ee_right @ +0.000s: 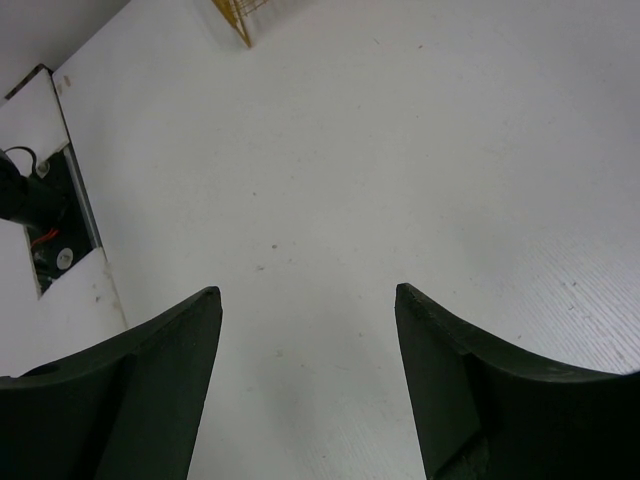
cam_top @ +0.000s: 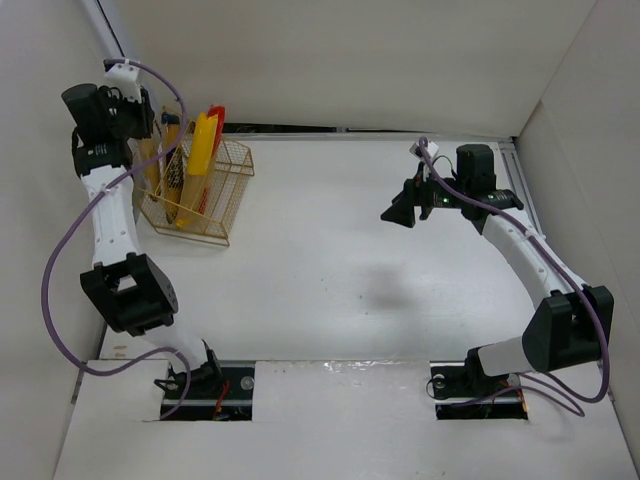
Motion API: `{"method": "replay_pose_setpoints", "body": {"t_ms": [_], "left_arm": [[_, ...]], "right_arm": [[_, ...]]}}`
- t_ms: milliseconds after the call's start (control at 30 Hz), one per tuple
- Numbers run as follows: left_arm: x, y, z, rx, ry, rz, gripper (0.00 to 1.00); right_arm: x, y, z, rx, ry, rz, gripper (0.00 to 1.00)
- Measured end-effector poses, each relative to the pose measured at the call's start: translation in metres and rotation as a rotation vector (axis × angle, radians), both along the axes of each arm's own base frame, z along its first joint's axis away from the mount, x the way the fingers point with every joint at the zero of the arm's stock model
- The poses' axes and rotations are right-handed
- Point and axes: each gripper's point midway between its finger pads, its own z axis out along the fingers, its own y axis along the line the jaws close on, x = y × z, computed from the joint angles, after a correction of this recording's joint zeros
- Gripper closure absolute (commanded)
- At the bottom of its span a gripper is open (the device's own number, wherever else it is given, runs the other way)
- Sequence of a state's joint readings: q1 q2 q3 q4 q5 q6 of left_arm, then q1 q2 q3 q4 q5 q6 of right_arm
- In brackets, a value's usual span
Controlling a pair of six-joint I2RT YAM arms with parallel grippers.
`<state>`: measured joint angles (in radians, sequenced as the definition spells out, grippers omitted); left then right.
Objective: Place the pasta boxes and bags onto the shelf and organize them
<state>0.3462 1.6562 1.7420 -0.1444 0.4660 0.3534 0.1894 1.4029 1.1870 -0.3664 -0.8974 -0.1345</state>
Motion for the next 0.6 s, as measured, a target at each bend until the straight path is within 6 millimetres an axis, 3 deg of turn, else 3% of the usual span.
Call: {"method": "replay_pose_setpoints", "body": {"t_ms": [233,367,400,500,533,600], "left_arm": [[0.042,0.015,-0.048,-0.091,0.149,0.007,1.0],[0.06,0.022,-0.058,-0.125,0.189,0.004,1.0],[0.061,0.022,-0.059,-0.13,0.194,0.003,0.92],[0.061,0.021,-0.059,-0.131,0.202,0.0,0.37],[0.061,0.02,-0.057,-0.132,0.195,-0.005,0.01],[0.063,0.019,-0.052,-0.135,0.18,-0.008,0.01]], "right_arm": [[0.003,0.001,-0.005,0.002,0.016,-0.003,0.27],[0.005,0.001,-0.011,0.0,0.036,-0.004,0.27],[0.005,0.001,-0.012,0.0,0.04,-0.005,0.27],[0.008,0.002,-0.016,0.001,0.051,-0.006,0.27],[0.008,0.002,-0.017,0.002,0.053,-0.006,0.27],[0.01,0.003,-0.019,0.007,0.058,-0.004,0.27]]}}
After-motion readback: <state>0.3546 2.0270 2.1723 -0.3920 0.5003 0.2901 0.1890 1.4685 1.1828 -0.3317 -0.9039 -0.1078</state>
